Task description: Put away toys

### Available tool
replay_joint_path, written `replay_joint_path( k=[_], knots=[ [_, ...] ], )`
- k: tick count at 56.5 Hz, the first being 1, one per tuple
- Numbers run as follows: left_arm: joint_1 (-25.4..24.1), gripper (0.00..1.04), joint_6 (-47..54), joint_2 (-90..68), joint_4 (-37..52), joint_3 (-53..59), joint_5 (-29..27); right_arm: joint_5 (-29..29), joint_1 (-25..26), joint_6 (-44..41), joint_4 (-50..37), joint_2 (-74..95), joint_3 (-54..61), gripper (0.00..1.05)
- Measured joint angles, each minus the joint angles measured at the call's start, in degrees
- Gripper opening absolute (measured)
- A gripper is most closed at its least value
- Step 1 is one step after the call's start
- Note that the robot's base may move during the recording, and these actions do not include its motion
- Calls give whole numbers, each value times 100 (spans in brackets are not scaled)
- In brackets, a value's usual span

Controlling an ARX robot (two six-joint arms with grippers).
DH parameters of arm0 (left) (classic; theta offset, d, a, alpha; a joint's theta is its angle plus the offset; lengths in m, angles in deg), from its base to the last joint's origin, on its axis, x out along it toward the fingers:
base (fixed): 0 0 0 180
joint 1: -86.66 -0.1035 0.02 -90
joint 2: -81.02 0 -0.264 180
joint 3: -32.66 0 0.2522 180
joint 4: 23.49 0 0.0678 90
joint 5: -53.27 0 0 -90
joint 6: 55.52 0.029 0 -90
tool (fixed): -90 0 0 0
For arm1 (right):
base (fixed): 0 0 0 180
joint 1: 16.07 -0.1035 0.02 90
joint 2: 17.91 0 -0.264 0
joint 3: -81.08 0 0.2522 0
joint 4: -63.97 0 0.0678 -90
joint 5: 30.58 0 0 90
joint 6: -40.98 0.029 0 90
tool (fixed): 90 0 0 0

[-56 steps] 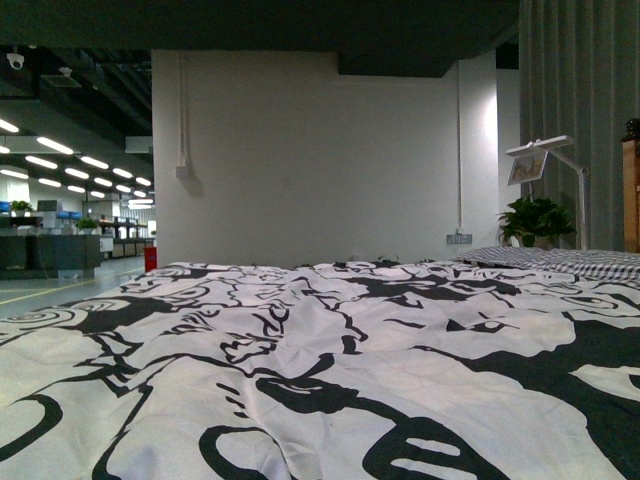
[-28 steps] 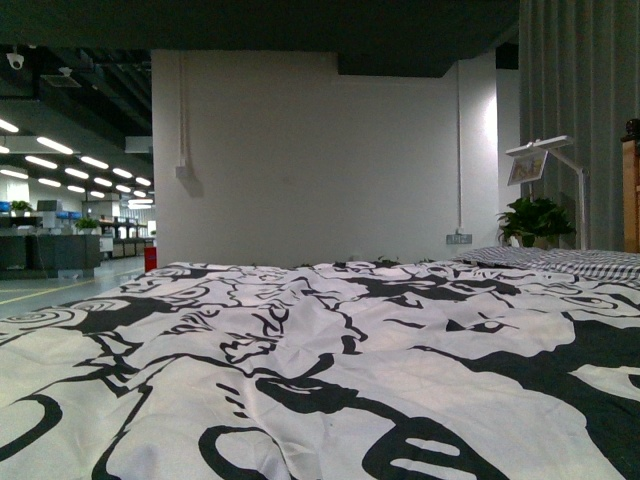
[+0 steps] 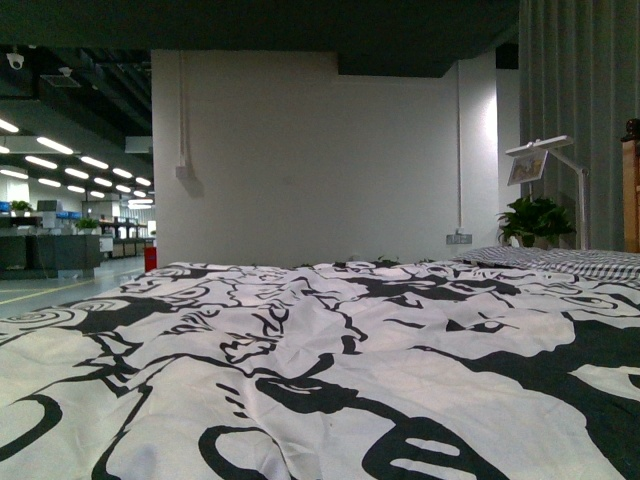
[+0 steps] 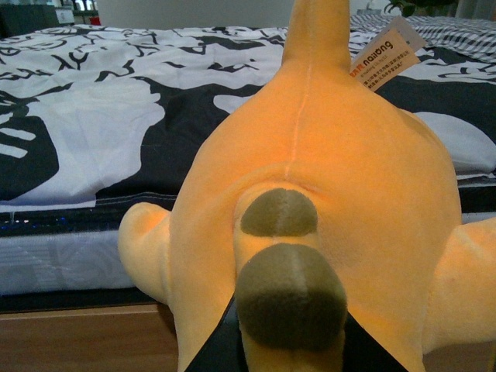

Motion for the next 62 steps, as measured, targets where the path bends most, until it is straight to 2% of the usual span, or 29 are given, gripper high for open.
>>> replay_joint_path(
  k=[62],
  knots=[
    [-9,98,0,0,0,0,-24,-52,-15,0,-20,-195,243,7]
  ],
)
